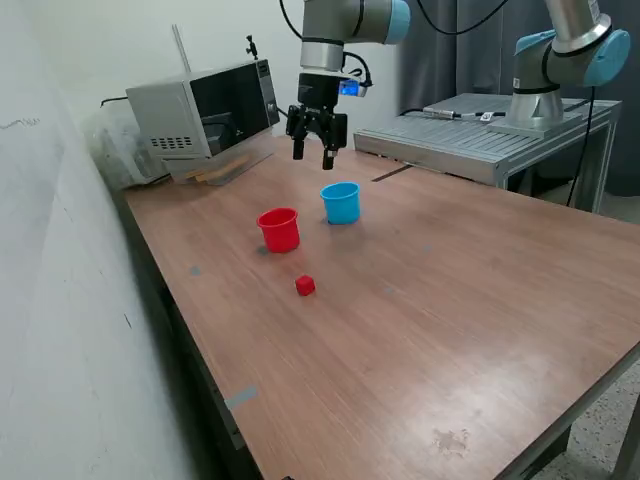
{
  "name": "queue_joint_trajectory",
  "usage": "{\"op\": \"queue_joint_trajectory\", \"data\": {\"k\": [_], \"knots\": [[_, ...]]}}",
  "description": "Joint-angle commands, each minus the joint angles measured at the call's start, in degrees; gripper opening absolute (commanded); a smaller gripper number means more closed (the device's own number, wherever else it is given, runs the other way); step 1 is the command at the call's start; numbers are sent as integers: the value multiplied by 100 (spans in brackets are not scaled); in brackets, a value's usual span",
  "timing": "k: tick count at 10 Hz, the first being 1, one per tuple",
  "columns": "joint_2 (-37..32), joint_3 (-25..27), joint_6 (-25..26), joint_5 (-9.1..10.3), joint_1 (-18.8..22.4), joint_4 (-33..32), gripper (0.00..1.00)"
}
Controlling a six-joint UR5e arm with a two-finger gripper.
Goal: Place red objects in the red bin, and blue objects in the blue bin.
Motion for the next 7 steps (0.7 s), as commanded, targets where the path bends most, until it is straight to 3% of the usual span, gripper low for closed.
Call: {"op": "queue_joint_trajectory", "data": {"k": [1,4,7], "knots": [[-142,74,-103,63,447,7,100],[374,-469,1,46,956,-2,100],[1139,-1155,257,-77,1028,-11,100]]}}
